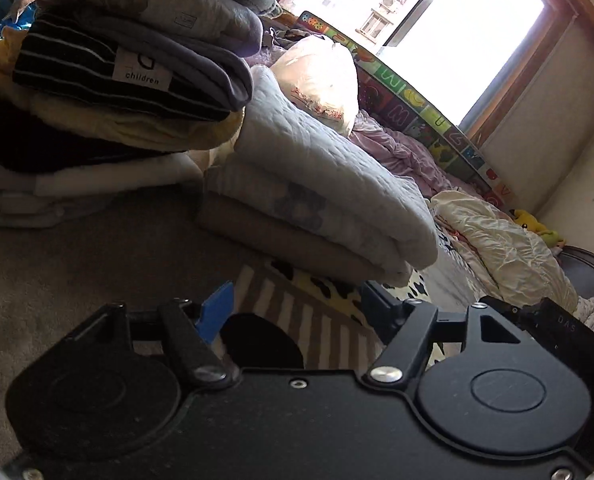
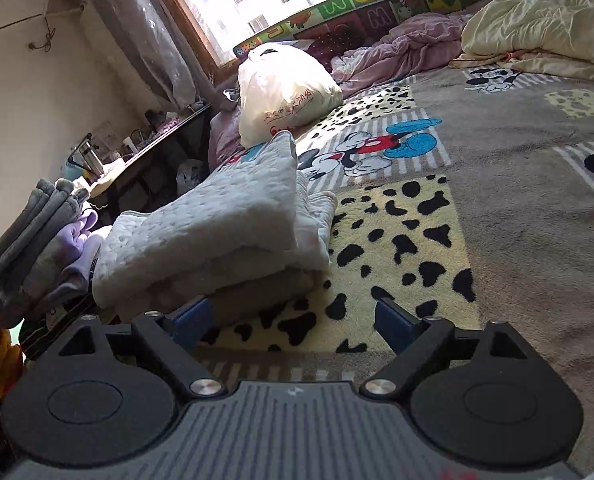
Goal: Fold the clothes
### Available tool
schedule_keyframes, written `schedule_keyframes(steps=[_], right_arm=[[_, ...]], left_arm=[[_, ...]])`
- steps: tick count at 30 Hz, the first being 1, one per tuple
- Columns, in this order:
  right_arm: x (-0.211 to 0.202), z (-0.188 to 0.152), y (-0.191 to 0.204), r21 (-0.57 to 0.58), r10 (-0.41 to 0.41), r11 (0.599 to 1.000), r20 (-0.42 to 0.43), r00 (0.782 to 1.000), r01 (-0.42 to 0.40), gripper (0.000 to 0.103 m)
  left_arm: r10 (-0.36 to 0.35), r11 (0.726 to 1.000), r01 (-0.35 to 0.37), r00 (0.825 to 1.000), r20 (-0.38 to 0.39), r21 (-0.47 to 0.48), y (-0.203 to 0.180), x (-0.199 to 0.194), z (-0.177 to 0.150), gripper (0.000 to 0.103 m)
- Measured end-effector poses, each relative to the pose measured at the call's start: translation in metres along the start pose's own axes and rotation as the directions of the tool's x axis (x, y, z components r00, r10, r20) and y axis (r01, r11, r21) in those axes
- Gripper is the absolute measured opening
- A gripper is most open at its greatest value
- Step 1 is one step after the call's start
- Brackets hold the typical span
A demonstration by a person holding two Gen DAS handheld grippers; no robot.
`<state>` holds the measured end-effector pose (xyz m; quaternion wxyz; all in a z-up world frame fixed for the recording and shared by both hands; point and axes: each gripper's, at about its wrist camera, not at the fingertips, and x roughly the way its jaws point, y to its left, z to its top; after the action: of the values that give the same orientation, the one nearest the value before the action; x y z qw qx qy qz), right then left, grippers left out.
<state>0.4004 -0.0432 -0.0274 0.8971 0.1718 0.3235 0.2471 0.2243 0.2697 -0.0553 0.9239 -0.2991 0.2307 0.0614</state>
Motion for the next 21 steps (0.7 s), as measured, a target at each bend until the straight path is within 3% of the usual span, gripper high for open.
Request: schedule_keyframes(steps=[4,7,15,21], right_arm=[[-0.062,-0.025,0.014,-0.05,-0.103,0.994,-0.016,0.995,0.102,0.097],[-0.099,-0.042,0.02,-0.083,-0.156,0.985,-0.033,0.987,0.153,0.101],[-0.189,-0.091,0.023,-0.089,-0.271,0.96,-0.047,0.961,0.266,0.103],[-0.24,-0.116,0.025,-0.085,-0.325,0.944,-0.057,0.944,0.32,0.103]], left_arm=[[-0.012,0.99,0.025,0.995,-0.099,0.136,-0.03,-0.039,-0.04,0.08],[-0.033,0.984,0.055,0.991,-0.128,0.17,-0.049,-0.066,-0.06,0.088],[0.011,0.971,0.016,0.994,-0.11,0.239,-0.108,-0.126,-0.097,0.103],[0.097,0.909,-0.044,0.989,-0.108,0.416,-0.157,-0.147,-0.12,0.103]])
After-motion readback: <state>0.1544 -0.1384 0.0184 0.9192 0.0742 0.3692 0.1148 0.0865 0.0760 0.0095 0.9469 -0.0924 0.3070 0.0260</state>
